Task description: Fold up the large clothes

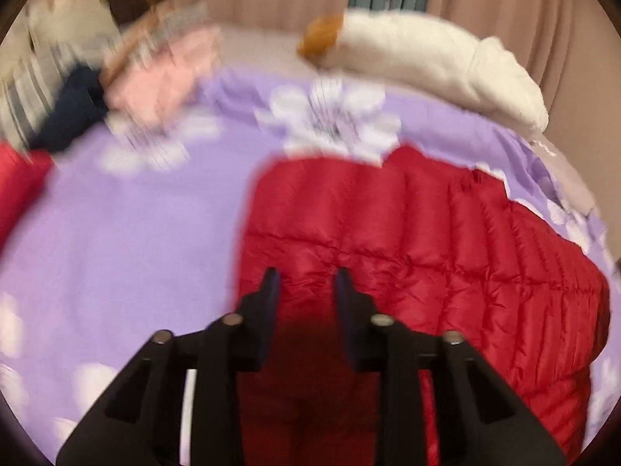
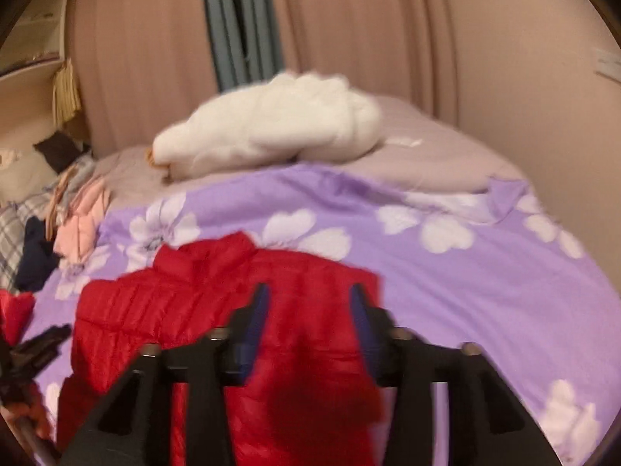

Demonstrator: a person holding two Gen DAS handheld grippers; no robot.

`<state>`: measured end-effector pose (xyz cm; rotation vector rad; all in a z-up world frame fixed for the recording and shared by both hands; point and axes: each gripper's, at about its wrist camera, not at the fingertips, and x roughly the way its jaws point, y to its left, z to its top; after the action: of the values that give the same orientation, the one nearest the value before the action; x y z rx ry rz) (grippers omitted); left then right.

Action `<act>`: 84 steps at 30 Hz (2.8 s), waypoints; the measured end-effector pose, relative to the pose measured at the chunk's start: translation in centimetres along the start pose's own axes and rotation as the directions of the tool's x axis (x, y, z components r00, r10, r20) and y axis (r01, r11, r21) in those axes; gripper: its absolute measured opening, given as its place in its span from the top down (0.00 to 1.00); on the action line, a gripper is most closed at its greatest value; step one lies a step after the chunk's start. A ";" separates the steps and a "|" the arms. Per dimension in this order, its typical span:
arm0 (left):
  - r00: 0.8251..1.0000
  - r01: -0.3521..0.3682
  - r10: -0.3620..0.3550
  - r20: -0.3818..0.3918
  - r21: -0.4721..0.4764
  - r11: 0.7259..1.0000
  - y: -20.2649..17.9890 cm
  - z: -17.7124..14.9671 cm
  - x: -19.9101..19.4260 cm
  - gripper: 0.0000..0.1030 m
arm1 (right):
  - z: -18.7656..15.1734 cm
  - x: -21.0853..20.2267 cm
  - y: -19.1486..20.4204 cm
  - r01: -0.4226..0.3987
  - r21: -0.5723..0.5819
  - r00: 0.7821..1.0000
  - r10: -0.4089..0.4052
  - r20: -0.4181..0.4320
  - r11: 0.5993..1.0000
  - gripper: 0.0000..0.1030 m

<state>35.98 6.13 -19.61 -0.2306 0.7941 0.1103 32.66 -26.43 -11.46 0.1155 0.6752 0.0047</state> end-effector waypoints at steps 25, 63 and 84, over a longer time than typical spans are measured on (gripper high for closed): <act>1.000 0.021 -0.019 0.024 -0.068 0.997 1.6 -1.7 2.5 0.69 | -6.2 6.9 -0.8 -0.043 0.033 0.993 0.047 -0.109 0.999 0.95; 0.972 0.178 -0.186 -0.145 -0.069 0.982 6.9 -22.7 -18.5 0.53 | -21.9 -15.2 -8.1 -0.089 0.130 0.967 0.117 -0.228 0.988 0.22; 0.952 0.288 -0.300 -0.066 -0.142 0.947 5.3 -17.9 -20.7 0.88 | -17.9 -18.7 -7.8 -0.156 0.161 0.984 0.167 -0.056 0.974 0.86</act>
<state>8.16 6.63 -17.81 -0.4791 0.8313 -0.1313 6.68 -33.07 -14.52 0.3224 0.7340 0.1132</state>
